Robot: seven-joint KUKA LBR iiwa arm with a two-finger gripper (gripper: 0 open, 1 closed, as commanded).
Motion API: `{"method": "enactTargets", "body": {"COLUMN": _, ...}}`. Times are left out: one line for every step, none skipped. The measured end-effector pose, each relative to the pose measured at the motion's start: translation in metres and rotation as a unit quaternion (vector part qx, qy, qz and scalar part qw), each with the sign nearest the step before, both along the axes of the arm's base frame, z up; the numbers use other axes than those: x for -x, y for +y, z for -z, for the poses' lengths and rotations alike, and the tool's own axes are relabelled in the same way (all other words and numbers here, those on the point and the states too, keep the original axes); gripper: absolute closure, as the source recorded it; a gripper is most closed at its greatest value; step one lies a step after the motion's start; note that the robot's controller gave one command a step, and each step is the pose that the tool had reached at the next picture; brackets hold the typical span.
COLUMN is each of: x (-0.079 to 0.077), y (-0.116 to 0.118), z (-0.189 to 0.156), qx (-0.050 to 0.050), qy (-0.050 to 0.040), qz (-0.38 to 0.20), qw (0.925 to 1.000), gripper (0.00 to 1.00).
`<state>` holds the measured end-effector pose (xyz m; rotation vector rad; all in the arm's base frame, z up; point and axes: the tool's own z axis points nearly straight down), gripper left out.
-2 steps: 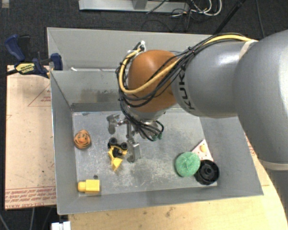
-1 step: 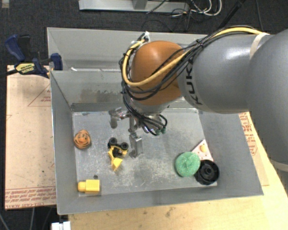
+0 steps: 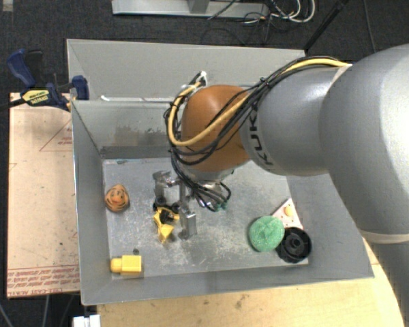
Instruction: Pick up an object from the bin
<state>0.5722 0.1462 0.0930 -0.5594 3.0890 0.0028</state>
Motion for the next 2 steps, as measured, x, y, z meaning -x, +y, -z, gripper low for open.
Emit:
{"method": "enactTargets", "body": {"x": 0.0496, "y": 0.0141, "z": 0.0203, "qx": -0.001, "qy": -0.0045, "qz": -0.1, "qw": 0.9949, "gripper": 1.0}}
{"method": "enactTargets", "body": {"x": 0.0496, "y": 0.0141, "z": 0.0204, "qx": -0.001, "qy": -0.0046, "qz": -0.1, "qw": 0.995, "gripper": 1.0}}
